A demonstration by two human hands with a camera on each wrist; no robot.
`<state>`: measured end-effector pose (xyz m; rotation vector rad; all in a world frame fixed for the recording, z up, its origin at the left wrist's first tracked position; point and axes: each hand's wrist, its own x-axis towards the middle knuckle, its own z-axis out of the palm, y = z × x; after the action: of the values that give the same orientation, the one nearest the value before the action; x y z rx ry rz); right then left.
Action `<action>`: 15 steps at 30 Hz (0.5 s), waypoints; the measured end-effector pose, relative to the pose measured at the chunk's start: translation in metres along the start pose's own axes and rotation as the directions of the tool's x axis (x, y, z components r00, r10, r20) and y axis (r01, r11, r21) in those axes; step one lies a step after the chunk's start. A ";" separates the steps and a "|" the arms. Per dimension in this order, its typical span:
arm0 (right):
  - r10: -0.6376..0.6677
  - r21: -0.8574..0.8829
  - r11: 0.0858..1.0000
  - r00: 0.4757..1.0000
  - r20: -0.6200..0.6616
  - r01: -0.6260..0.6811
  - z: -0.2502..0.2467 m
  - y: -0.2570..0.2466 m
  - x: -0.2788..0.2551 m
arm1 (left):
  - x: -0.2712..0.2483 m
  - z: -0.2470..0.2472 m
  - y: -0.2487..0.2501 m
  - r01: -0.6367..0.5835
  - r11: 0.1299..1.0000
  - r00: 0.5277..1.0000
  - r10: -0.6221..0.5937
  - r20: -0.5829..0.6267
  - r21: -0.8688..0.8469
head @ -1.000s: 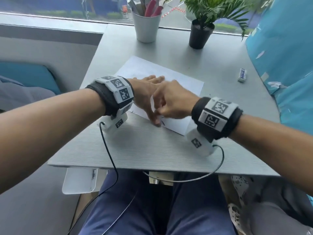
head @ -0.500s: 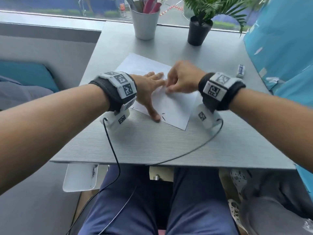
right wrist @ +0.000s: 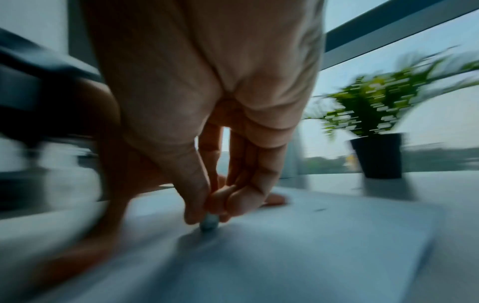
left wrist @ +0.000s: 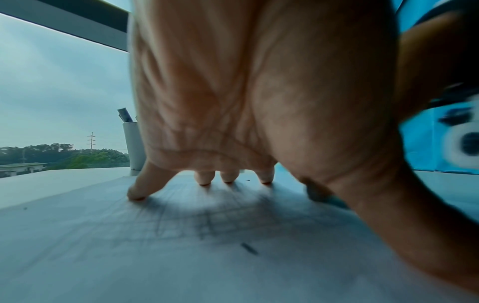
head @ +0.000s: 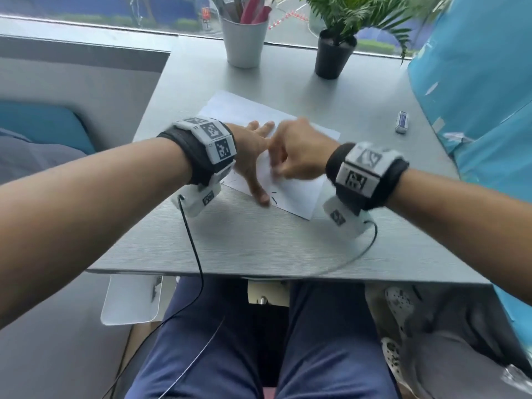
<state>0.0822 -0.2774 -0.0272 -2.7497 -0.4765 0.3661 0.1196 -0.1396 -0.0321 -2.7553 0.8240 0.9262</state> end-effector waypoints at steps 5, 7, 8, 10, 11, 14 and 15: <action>0.017 -0.012 1.000 1.000 0.001 -0.017 -0.016 0.015 0.006 | 0.000 0.001 0.000 0.014 1.000 1.000 -0.014 -0.004 0.017; 0.102 -0.028 0.994 0.989 -0.106 -0.106 -0.026 0.031 0.018 | 0.003 0.003 -0.002 0.026 1.000 1.000 -0.026 -0.017 0.017; 0.102 -0.019 0.994 0.988 -0.119 -0.105 -0.022 0.029 0.018 | 0.005 0.003 -0.003 0.029 0.999 0.999 -0.029 -0.015 0.016; 0.022 0.000 1.000 0.998 -0.065 -0.022 -0.007 0.010 0.004 | 0.002 0.001 0.000 0.016 1.000 1.000 -0.016 0.003 0.020; -0.024 0.009 1.000 1.000 -0.005 0.024 0.001 0.000 -0.007 | 0.003 0.000 0.001 -0.006 1.000 1.000 0.006 0.011 0.030; -0.068 -0.001 0.998 0.994 0.087 0.068 -0.002 0.000 -0.010 | 0.007 0.001 -0.002 -0.011 1.000 1.000 0.011 0.016 0.019; -0.026 -0.007 1.000 0.999 0.045 0.026 -0.010 0.008 -0.001 | 0.008 0.002 -0.004 0.008 1.000 1.000 -0.008 0.007 0.019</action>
<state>0.0867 -0.2878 -0.0210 -2.7448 -0.5252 0.4210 0.1253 -0.1395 -0.0386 -2.7359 0.8161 0.9213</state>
